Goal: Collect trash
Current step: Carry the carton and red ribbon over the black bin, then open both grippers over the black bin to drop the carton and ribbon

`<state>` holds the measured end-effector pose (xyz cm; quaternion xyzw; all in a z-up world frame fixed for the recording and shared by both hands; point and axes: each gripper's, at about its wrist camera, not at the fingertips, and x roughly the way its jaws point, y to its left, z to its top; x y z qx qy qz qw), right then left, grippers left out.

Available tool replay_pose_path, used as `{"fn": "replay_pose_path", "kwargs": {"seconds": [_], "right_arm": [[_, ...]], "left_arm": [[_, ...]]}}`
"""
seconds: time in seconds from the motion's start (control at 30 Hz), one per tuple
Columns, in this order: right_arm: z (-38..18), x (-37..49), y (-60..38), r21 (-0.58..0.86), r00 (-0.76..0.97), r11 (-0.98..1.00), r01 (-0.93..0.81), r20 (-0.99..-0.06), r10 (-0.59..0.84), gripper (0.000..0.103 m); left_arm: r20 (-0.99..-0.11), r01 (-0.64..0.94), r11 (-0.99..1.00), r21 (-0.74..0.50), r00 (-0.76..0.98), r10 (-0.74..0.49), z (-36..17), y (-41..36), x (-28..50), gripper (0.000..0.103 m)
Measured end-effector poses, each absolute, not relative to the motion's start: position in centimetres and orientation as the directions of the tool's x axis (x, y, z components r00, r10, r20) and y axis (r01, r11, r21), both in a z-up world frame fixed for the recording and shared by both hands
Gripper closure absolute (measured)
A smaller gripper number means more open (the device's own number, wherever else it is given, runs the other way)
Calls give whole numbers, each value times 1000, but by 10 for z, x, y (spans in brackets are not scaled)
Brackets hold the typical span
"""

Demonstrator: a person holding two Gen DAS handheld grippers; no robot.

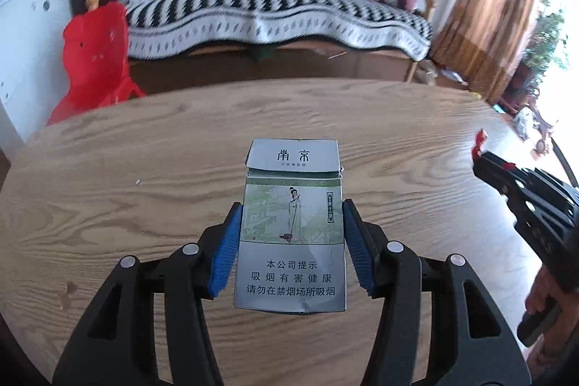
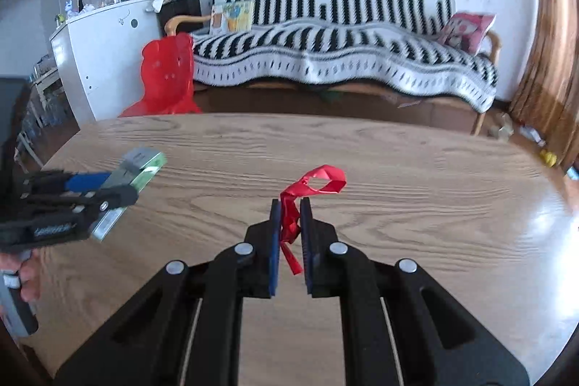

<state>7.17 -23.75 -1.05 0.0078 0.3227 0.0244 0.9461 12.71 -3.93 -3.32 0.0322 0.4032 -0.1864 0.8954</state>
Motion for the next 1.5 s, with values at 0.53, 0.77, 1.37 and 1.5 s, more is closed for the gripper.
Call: {"fn": "replay_pose_path", "kwargs": {"seconds": [0.53, 0.77, 1.37, 1.5], "right_arm": [[33, -234, -430, 155, 799, 960, 232, -593, -97, 92], [-92, -287, -477, 368, 707, 865, 342, -707, 22, 92], [-171, -293, -494, 469, 630, 790, 395, -764, 139, 92], [-170, -284, -495, 464, 623, 790, 400, -770, 137, 92]], "left_arm": [[-745, 860, 503, -89, 278, -607, -18, -288, -150, 49], [-870, 908, 413, -70, 146, -470, -102, -364, -208, 49], [-945, 892, 435, -124, 27, -325, -184, -379, -194, 49], [-944, 892, 433, -134, 19, -331, -180, -377, -194, 49]]}}
